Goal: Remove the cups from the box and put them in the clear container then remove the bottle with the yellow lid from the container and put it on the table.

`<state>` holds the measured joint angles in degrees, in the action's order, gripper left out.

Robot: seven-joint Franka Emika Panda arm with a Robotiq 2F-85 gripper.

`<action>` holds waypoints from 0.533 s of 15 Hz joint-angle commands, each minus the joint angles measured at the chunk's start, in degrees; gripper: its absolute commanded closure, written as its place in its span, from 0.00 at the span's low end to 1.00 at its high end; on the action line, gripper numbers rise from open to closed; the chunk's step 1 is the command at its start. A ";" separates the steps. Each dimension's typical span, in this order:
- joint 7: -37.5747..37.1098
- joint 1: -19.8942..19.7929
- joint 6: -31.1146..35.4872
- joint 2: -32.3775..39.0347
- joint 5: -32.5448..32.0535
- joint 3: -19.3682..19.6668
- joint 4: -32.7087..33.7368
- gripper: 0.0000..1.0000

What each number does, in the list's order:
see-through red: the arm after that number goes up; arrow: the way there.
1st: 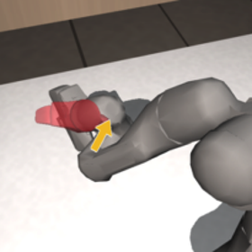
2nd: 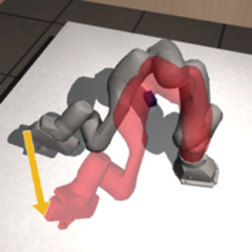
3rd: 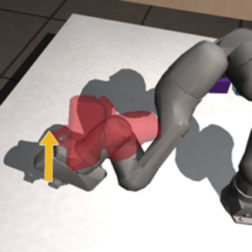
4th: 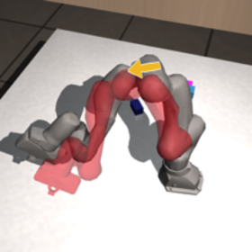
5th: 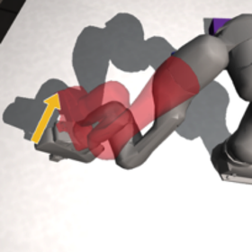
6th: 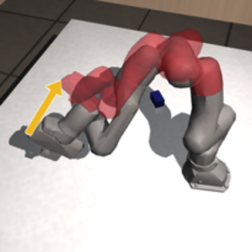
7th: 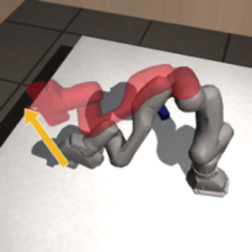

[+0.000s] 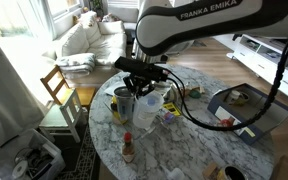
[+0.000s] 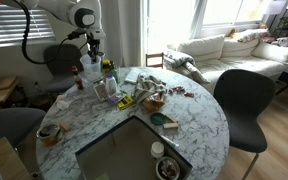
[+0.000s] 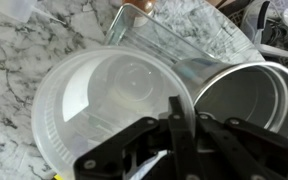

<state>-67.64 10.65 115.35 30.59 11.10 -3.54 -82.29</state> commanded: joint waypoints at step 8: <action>-3.51 3.27 -3.23 7.27 -5.17 1.55 6.01 0.98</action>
<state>-69.22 12.65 114.24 34.99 7.39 -3.02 -79.95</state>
